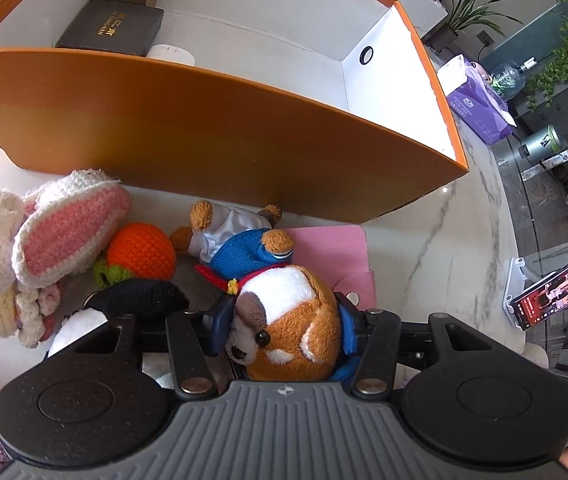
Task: Organize objects
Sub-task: 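Grasp the brown plush dog with the left tool while the right tool grasps the pink wallet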
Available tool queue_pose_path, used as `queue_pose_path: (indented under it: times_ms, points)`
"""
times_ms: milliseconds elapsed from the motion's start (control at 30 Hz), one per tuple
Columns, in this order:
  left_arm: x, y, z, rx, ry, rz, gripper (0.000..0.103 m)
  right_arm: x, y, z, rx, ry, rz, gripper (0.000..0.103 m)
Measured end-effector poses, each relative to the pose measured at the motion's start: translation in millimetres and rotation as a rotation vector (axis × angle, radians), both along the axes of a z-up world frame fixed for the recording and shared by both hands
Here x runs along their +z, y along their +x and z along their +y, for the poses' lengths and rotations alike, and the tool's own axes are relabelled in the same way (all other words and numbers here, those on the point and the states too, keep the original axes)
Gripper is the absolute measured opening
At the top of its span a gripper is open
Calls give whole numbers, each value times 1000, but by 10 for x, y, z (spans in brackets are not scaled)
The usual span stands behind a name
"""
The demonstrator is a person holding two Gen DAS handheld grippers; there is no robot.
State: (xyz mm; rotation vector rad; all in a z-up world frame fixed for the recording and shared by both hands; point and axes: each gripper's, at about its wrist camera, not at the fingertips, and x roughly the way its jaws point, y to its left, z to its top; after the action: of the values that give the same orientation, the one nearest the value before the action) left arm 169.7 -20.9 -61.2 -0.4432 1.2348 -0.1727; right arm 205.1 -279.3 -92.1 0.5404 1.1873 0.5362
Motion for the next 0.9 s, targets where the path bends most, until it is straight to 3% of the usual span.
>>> queue_pose_path:
  times_ms: [100, 433, 500, 533, 600, 900]
  points:
    - [3, -8, 57, 9, -3, -6, 59, 8, -2, 94, 32, -24, 1, 34]
    - [-29, 8, 290, 57, -57, -12, 59, -261, 187, 262, 52, 24, 83, 35]
    - [-37, 13, 328, 69, -63, -11, 59, -272, 184, 237, 38, 35, 84, 25]
    - [-41, 15, 346, 73, -69, -10, 59, -301, 181, 207, 26, 27, 87, 13]
    - [-40, 15, 359, 73, -72, -11, 59, -305, 174, 118, 26, 46, 98, 11]
    - [61, -46, 391, 37, -70, -39, 59, 85, 27, 134, 49, -17, -17, 0]
